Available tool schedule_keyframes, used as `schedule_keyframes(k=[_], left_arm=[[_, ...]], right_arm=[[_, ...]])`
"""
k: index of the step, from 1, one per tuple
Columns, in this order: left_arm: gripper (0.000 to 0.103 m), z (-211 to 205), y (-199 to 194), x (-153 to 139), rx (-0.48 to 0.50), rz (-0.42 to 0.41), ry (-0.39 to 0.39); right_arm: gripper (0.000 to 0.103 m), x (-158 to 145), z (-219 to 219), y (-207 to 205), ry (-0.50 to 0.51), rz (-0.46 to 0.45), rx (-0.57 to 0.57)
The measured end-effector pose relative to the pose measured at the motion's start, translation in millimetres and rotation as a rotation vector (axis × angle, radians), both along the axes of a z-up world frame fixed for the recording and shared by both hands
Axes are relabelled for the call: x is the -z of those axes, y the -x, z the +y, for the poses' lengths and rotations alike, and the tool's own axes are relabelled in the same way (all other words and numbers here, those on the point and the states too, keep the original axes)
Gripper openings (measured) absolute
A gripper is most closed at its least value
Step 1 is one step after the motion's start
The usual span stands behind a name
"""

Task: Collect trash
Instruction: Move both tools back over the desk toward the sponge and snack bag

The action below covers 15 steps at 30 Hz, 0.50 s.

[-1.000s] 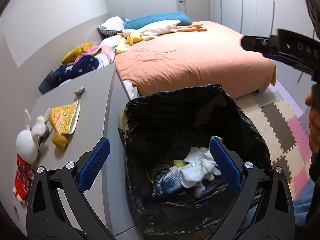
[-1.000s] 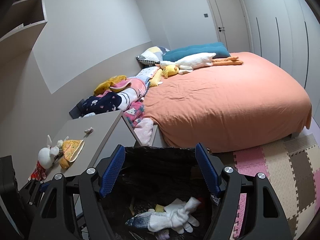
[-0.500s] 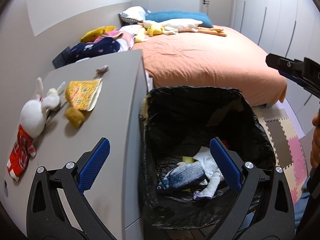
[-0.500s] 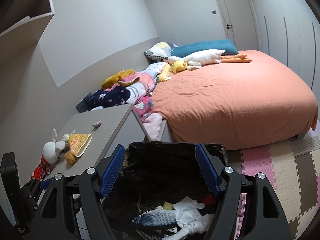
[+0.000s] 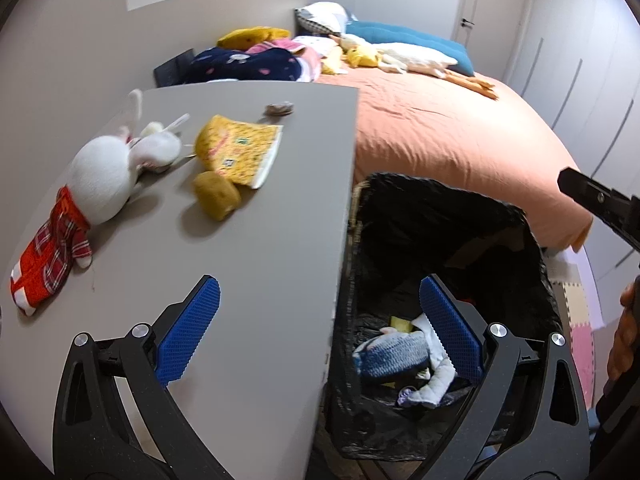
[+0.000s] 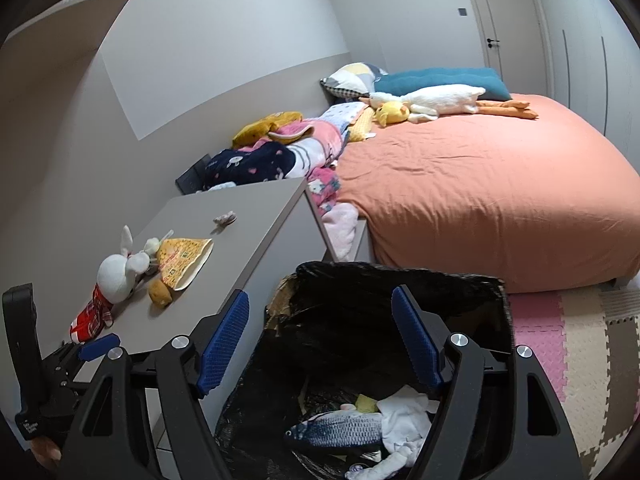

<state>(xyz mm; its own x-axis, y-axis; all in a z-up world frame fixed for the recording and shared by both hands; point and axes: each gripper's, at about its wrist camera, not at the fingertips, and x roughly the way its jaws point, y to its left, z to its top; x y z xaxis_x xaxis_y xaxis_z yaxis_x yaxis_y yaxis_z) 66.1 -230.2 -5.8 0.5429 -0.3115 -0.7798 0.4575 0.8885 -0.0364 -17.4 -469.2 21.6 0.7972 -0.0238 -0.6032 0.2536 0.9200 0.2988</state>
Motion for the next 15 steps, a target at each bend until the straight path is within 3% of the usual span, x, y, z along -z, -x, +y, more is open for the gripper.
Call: schedule_keyframes(k=[10,15], left_arm=[[0.096,29,-29,5,-0.108,0.004,0.032],[0.085,37,-44,9,-0.142,0.026,0.048]], right_arm=[[0.075,11,15,-30,-0.045,-0.002,-0.062],[0.075,16,19,-46,-0.057,-0.004,-0.075]])
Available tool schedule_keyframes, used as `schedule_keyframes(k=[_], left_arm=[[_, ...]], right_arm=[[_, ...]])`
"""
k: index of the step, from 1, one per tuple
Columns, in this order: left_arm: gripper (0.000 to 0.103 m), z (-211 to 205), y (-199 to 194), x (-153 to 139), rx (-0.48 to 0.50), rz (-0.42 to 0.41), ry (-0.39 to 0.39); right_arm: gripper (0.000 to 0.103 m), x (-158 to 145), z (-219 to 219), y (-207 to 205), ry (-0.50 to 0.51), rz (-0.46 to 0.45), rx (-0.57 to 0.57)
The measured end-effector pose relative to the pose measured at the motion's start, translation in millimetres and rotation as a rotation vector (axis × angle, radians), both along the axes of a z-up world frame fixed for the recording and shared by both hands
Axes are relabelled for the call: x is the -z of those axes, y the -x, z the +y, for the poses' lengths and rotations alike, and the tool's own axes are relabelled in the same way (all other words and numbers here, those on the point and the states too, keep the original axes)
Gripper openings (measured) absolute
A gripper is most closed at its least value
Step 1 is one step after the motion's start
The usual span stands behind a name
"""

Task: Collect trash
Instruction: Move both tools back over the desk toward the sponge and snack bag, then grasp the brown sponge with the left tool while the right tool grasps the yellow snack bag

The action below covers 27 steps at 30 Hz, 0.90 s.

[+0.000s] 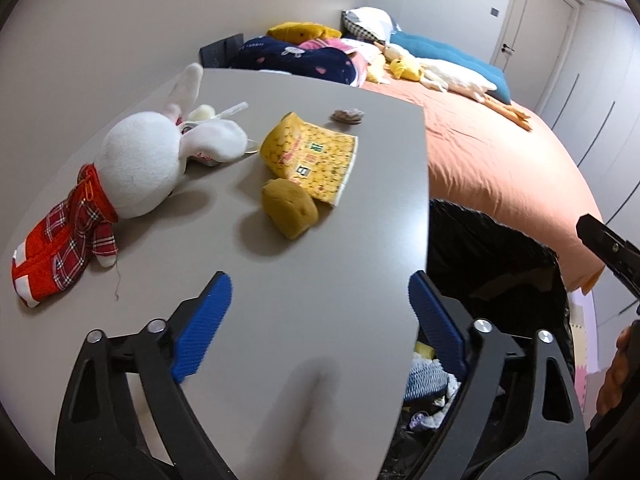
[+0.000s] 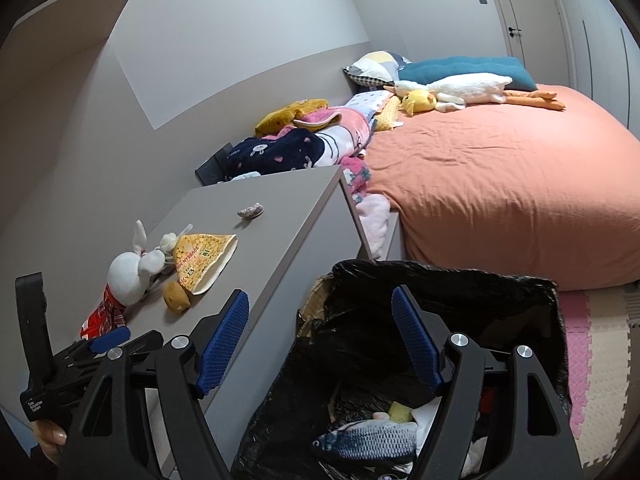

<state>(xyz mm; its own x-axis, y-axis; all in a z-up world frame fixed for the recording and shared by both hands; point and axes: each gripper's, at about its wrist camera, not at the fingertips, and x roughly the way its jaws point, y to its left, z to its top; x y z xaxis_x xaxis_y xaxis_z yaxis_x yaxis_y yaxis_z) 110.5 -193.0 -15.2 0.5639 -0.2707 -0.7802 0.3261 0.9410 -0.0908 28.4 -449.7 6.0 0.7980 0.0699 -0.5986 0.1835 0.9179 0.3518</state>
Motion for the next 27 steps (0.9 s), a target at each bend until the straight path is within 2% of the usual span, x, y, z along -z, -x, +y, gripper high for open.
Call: schedule_keyframes(k=[9,11,14,18,20,27], left_arm=[[0.073,1,-29,3,-0.033,0.010,0.037],[0.059,0,-34,4,-0.032,0.011,0.035],[0.046,-2,-42,8,-0.035,0.027,0.037],[0.044,-1,-50,13,-0.044,0.045,0.039],[0.044,1,-54,14,-0.047,0.050,0.045],[0.044,3,-64,18,-0.053,0.066,0.052]], right_arm=[[0.075,9,12,-25,0.005,0.009,-0.037],[0.075,10,15,-30,0.011,0.013,-0.046],[0.075,11,19,-36,0.025,0.013,-0.071],[0.075,11,23,-44,0.059,0.010,-0.094],[0.085,12,24,-47,0.071,0.008,-0.095],[0.093,13,33,-59,0.117,0.008,-0.141]])
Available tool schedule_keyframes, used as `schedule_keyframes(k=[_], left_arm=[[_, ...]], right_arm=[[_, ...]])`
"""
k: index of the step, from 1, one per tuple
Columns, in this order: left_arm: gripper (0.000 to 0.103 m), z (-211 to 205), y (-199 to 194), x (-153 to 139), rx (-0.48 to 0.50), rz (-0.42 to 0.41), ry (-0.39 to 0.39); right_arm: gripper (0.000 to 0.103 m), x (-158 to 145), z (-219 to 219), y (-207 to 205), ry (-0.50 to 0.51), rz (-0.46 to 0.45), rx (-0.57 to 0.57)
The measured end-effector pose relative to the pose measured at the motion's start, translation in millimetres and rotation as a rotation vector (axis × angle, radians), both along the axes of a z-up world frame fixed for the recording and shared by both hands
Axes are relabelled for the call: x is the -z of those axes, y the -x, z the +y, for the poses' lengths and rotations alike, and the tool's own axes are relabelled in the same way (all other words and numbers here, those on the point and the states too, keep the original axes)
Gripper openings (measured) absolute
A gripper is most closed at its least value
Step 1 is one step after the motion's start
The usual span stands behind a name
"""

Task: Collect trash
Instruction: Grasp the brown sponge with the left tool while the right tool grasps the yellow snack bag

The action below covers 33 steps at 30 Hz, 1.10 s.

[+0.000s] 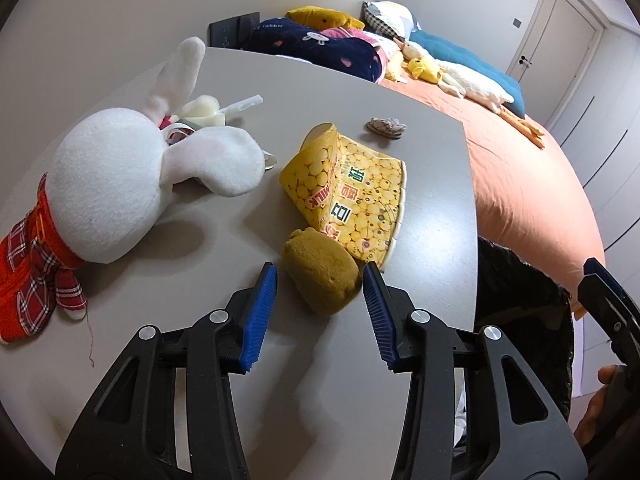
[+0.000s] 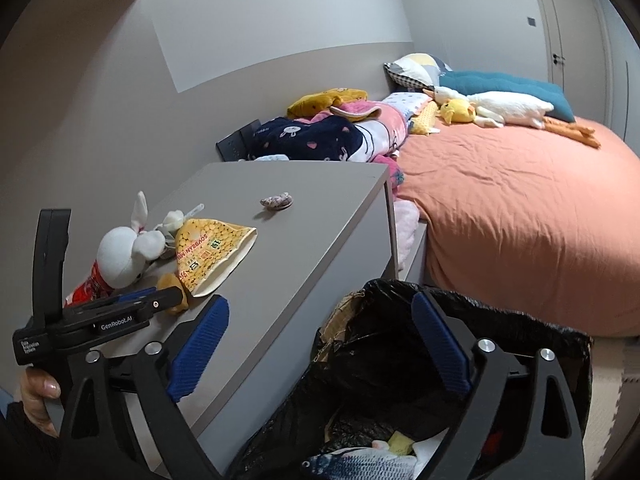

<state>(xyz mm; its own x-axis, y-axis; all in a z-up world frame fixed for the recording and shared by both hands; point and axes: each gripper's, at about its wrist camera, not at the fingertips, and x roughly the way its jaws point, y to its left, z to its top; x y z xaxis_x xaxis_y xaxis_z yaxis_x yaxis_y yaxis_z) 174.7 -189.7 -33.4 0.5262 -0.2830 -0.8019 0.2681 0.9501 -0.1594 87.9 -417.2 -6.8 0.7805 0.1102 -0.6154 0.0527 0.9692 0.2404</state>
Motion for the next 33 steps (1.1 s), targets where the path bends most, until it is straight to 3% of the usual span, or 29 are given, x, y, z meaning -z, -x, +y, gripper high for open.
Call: schedule_keyframes(k=[12,26,33], left_arm=[[0.040,7,-8,1,0.011,-0.010,0.024],[0.040,81,30,-12,-0.125,-0.024,0.034],[0.040,96,30,-11,-0.160,-0.005,0.055]], right_arm=[[0.096,-6,24,-29,0.131,-0.014,-0.109],[0.098,4,95,-91,0.326,0.003,-0.422],[0.098,9,119,-119,0.344,0.051,-0.576]])
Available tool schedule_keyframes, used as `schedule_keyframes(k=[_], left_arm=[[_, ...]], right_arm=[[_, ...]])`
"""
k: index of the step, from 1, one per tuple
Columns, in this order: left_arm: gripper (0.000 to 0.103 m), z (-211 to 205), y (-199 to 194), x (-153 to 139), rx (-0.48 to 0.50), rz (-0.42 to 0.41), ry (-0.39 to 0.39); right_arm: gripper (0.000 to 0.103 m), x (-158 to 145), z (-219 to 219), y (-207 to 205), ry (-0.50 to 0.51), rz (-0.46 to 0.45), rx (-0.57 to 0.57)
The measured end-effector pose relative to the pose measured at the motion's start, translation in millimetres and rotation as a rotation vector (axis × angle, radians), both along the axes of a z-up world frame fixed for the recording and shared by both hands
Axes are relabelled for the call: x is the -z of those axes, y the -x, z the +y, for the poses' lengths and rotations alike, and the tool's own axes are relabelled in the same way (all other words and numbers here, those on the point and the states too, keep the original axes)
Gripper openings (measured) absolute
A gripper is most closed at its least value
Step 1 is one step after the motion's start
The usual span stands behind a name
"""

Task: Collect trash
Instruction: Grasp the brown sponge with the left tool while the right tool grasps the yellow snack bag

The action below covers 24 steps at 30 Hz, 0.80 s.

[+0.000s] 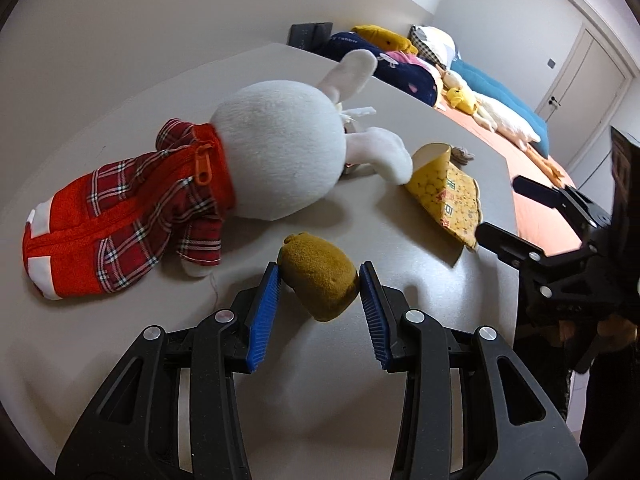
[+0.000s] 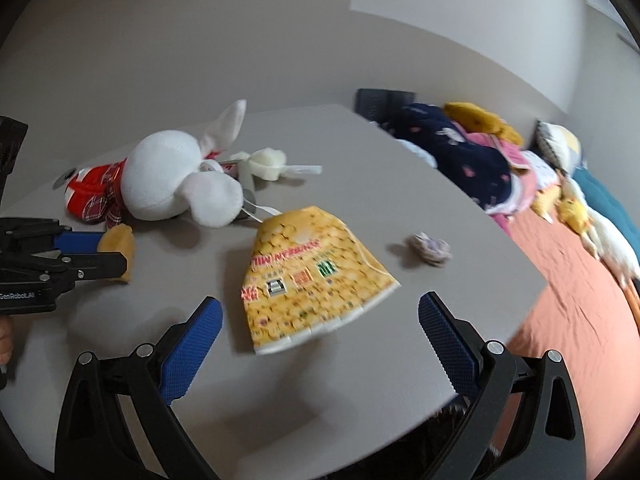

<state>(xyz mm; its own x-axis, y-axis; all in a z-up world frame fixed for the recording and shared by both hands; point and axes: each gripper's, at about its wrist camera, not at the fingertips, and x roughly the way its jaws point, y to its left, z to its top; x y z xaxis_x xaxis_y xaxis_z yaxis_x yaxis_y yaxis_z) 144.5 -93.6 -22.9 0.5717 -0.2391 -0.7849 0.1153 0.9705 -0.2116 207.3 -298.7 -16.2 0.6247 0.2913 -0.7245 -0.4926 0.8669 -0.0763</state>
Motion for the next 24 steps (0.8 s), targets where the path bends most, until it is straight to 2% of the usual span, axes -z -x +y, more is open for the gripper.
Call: schedule_keyframes(k=[12,24], left_arm=[[0.040,16,-5,3,-0.023,0.022,-0.004],[0.040,27,-3,5,-0.035,0.037,0.003]], right_arm=[[0.098,7,32,-56,0.039,0.102,-0.178],[0.098,33,43,-76,0.059,0.163,-0.163]])
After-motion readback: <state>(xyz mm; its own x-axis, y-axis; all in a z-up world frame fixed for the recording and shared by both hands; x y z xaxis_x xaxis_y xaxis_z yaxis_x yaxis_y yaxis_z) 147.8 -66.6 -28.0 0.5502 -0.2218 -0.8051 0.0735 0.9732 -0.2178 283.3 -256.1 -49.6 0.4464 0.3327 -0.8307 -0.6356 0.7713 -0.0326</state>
